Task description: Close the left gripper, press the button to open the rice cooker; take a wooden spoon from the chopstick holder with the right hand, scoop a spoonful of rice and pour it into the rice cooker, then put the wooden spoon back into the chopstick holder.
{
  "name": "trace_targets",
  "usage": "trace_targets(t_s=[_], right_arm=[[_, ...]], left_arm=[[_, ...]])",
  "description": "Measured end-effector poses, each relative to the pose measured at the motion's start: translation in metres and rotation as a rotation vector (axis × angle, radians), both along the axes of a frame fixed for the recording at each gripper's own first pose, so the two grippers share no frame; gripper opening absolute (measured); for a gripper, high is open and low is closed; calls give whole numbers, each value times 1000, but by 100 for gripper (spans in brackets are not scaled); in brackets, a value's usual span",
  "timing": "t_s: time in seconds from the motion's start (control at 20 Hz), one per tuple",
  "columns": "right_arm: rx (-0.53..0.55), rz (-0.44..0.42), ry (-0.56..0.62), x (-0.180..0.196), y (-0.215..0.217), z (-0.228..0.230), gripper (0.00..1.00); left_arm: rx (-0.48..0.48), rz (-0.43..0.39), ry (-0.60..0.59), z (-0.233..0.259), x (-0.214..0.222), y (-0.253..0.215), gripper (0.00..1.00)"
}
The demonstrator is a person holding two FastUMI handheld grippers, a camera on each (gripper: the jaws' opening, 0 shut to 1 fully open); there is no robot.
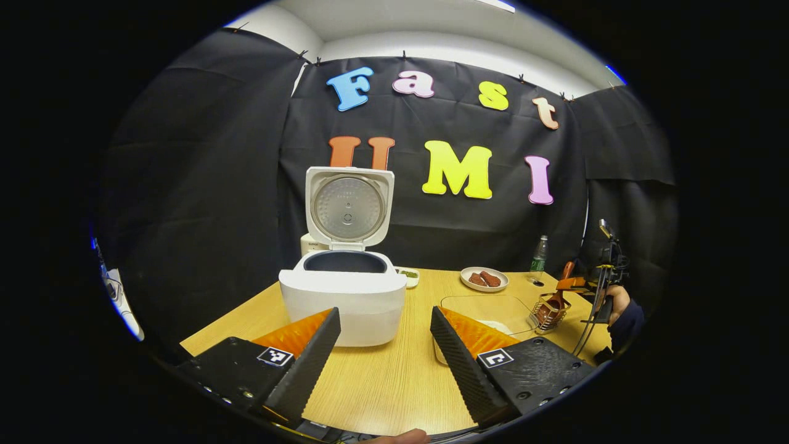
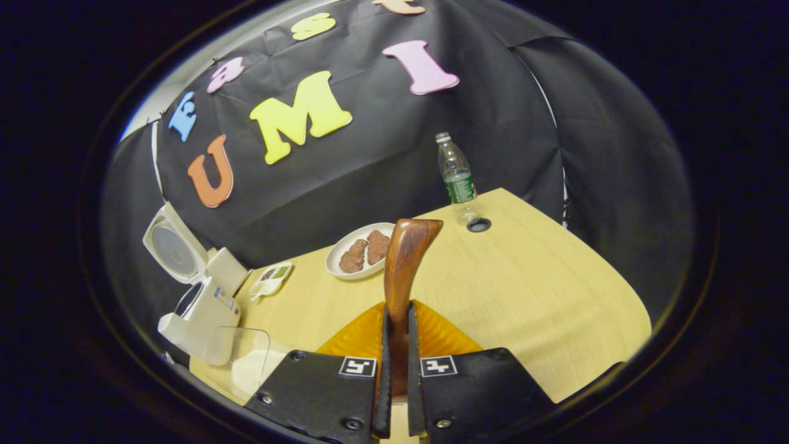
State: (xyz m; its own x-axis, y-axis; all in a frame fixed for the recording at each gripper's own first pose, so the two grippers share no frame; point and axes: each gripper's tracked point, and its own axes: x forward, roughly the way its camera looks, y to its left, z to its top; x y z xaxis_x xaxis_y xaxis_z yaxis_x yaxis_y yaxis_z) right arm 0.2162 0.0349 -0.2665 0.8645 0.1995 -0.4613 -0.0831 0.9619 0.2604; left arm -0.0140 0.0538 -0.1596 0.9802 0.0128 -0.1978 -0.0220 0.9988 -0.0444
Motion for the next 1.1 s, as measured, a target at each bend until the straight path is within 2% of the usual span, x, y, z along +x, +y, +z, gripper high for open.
trace_targets(t_s=[0.1,0.15,0.2,0.25,0.4,0.5,0.6,0.65,0.7,0.75,0.8,0.85,0.95,1.1], right_arm=[[-25,19,-27,-9,1,8,16],[-41,27,-52,-13,2,14,13],[-59,33,-83,-16,3,23,16],[-74,29,-113,-19,4,32,12],[-128,22,-208,-29,11,60,16],[-174,12,-282,-36,16,79,12],[-227,1,-357,-46,25,98,13],[-260,0,-399,-52,31,107,16],[-302,1,-444,-58,39,118,12],[-337,3,-479,-63,47,127,16],[-378,16,-516,-71,60,134,13],[-403,34,-544,-77,73,140,16],[-418,85,-577,-89,107,148,15],[-376,148,-576,-97,150,148,13]], left_arm=[[-1,-5,-1,2,5,-1,93],[-1,-10,-5,5,6,-3,93],[0,-17,-11,7,7,-4,93],[2,-26,-17,8,8,-8,93],[14,-46,-23,9,7,-10,93],[18,-50,-26,10,7,-8,93],[20,-45,-31,9,5,-5,93],[18,-42,-34,11,6,-3,93],[16,-39,-36,12,6,-2,93],[14,-36,-38,13,5,1,93],[12,-33,-41,13,5,2,93],[9,-31,-43,14,4,3,93],[5,-28,-42,13,4,4,93],[7,-19,-42,13,1,10,93]])
